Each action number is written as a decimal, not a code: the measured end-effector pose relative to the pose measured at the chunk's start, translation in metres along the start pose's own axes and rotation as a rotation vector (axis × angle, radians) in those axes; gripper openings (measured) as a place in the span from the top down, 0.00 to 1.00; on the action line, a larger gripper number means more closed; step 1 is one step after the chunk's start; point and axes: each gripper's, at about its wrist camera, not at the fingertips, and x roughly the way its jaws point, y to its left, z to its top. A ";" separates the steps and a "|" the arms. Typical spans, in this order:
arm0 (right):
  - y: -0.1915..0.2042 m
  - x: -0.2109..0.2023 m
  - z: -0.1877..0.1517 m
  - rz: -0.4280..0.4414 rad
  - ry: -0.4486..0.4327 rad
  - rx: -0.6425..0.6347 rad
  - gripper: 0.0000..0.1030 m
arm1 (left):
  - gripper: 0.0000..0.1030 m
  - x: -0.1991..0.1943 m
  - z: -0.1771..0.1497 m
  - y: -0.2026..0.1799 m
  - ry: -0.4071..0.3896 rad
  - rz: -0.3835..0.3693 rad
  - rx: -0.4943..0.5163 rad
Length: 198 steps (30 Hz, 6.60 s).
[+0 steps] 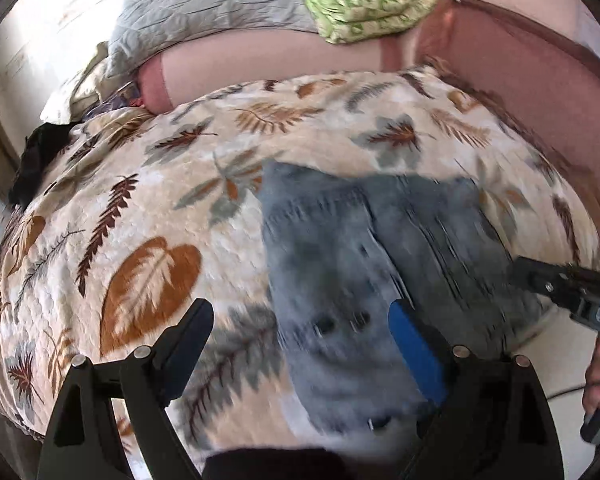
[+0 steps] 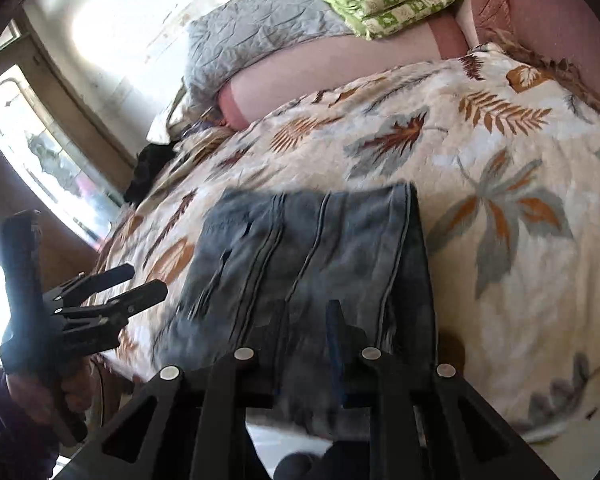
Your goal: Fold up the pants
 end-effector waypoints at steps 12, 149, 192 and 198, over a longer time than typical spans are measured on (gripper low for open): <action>-0.003 0.032 -0.033 -0.079 0.121 0.048 0.78 | 0.07 0.049 -0.024 0.000 0.179 -0.021 -0.055; 0.091 -0.052 -0.024 -0.258 -0.119 -0.199 0.31 | 0.07 -0.062 -0.043 0.033 -0.053 0.260 -0.141; 0.090 -0.036 -0.026 -0.250 -0.067 -0.185 0.31 | 0.07 -0.062 -0.044 0.043 -0.043 0.261 -0.157; 0.095 -0.035 -0.026 -0.255 -0.062 -0.192 0.31 | 0.07 -0.061 -0.046 0.048 -0.043 0.257 -0.167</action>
